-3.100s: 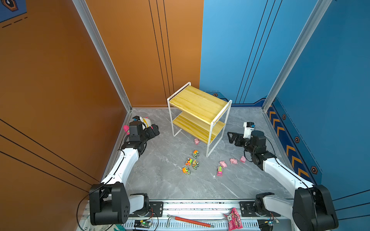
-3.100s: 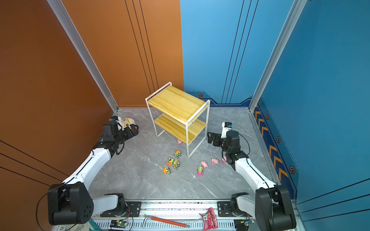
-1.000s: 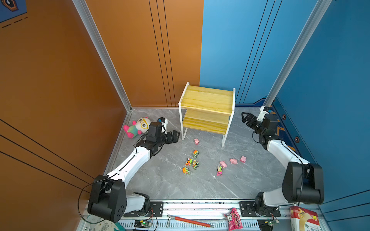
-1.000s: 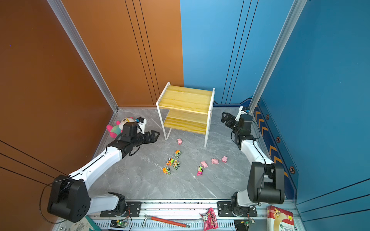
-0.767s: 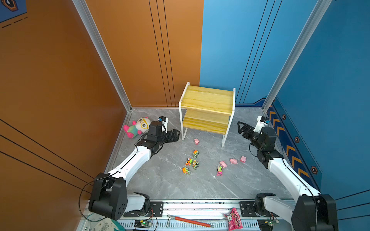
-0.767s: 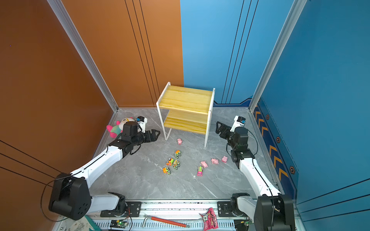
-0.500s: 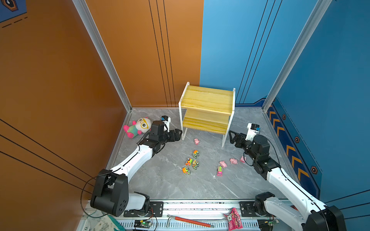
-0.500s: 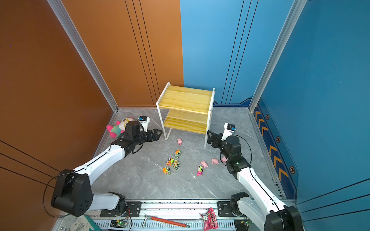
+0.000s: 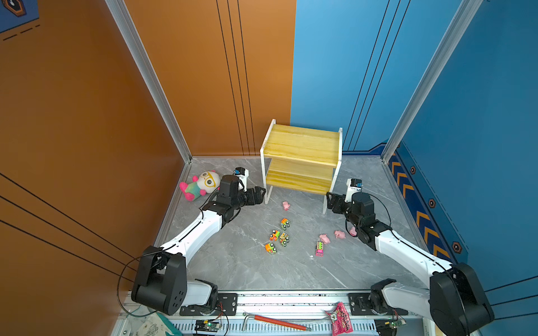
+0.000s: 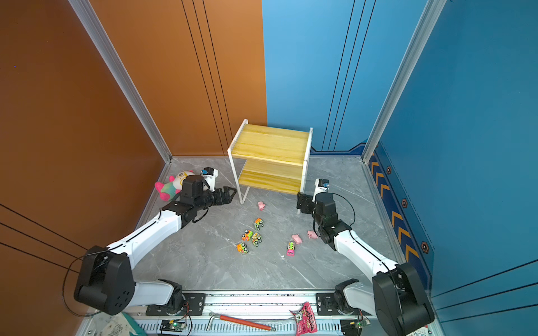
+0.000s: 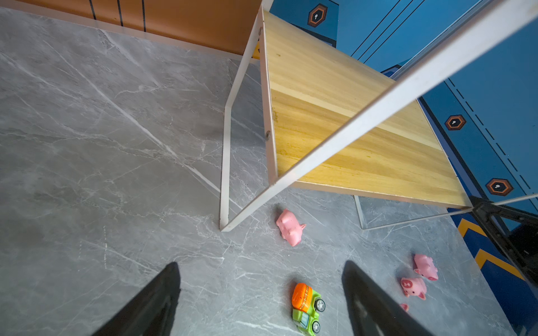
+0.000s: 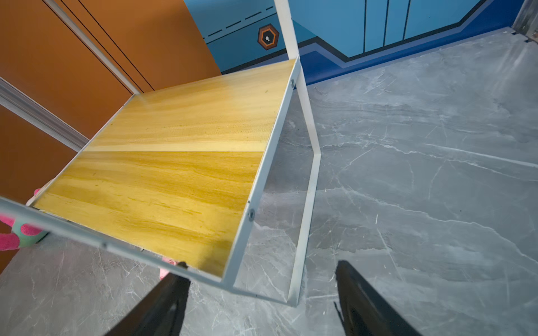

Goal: Organize plastic toys on shelves
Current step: Move the shelf to the top-center of the table.

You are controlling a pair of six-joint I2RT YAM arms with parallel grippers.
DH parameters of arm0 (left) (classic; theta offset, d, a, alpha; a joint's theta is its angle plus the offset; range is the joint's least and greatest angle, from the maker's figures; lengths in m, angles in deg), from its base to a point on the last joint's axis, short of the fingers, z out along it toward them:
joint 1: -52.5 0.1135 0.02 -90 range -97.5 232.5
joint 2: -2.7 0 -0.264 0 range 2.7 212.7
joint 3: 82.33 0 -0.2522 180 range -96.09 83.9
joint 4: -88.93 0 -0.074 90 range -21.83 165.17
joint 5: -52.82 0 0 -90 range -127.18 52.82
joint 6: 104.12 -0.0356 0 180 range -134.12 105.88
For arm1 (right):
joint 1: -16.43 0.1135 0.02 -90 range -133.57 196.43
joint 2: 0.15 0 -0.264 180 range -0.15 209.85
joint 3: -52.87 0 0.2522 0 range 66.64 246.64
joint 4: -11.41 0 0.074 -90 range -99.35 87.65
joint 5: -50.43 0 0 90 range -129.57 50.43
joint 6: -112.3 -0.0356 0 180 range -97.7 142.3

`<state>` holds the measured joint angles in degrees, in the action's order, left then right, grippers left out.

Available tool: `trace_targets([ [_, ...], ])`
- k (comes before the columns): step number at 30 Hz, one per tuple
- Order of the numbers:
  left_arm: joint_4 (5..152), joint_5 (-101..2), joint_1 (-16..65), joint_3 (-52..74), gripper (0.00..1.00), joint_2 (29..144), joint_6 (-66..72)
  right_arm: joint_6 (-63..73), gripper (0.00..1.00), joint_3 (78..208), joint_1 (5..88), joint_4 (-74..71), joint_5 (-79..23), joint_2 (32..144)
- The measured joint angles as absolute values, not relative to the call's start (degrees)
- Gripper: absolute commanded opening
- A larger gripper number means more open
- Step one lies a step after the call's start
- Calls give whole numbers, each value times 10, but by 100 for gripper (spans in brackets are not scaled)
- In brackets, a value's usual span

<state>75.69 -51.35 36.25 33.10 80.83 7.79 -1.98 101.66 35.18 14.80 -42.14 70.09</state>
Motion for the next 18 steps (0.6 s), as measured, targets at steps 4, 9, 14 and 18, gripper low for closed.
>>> trace_targets([
  [4,757,-514,362,331,87,808,78,-12,72,1037,329,155,-404,724],
  [9,757,-514,359,331,88,808,78,-3,71,1059,294,157,-376,745],
  [14,757,-509,356,331,87,808,78,7,73,1099,269,163,-344,788],
  [18,757,-491,345,336,87,807,78,15,73,1140,265,162,-328,818],
])
